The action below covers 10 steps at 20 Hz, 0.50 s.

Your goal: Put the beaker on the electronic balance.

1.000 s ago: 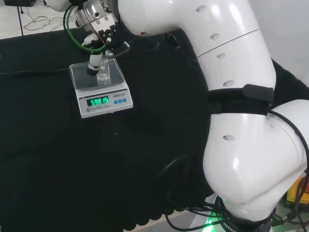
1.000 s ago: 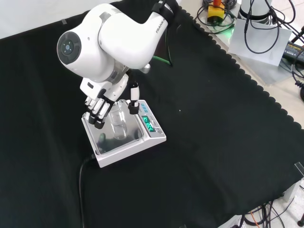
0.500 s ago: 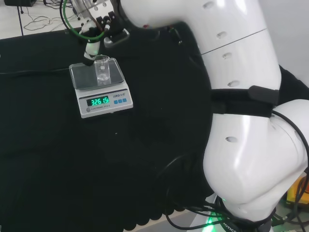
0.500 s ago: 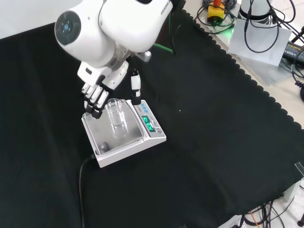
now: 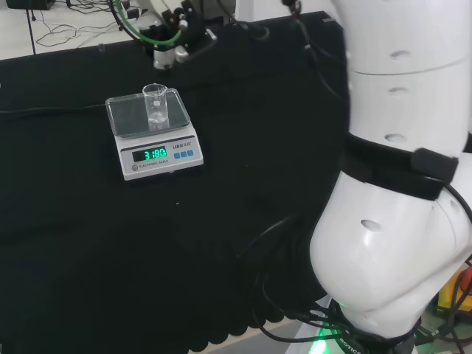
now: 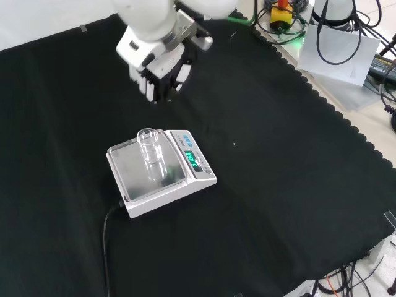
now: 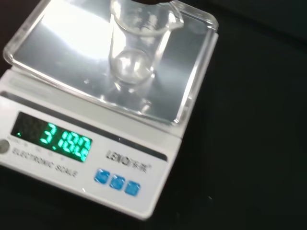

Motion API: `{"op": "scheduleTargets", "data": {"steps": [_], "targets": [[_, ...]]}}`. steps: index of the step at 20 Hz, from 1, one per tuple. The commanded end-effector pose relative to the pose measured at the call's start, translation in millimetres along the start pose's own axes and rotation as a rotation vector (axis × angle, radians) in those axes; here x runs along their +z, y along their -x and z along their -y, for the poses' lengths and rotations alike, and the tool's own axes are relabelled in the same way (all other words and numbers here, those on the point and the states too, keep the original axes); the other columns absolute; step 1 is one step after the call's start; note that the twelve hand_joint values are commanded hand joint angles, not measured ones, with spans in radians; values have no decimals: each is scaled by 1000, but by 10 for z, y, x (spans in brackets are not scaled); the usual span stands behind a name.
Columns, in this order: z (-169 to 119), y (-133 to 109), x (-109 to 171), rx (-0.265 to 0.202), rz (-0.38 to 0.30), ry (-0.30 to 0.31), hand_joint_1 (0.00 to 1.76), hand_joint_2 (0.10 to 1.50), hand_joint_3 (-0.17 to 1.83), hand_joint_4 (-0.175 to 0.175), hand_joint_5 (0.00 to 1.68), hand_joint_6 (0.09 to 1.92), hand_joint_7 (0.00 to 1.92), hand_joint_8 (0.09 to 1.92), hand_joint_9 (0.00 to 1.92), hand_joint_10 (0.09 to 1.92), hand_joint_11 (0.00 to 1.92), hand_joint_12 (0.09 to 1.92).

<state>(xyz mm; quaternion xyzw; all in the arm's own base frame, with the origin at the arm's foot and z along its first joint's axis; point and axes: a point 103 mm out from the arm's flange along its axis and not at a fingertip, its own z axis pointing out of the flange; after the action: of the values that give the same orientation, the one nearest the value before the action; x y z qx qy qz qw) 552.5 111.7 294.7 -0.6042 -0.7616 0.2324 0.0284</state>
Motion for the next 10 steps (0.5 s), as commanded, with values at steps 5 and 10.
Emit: {"op": "scheduleTargets", "data": {"steps": [5,10], "targets": [[836,761,391,199,-44,82,1124,1076,7,-46,1058,897,1242,601,1360,555,1353,834],[1016,916,605,234,-93,78,1124,1077,8,-47,1056,900,1245,599,1362,554,1354,829]]}}
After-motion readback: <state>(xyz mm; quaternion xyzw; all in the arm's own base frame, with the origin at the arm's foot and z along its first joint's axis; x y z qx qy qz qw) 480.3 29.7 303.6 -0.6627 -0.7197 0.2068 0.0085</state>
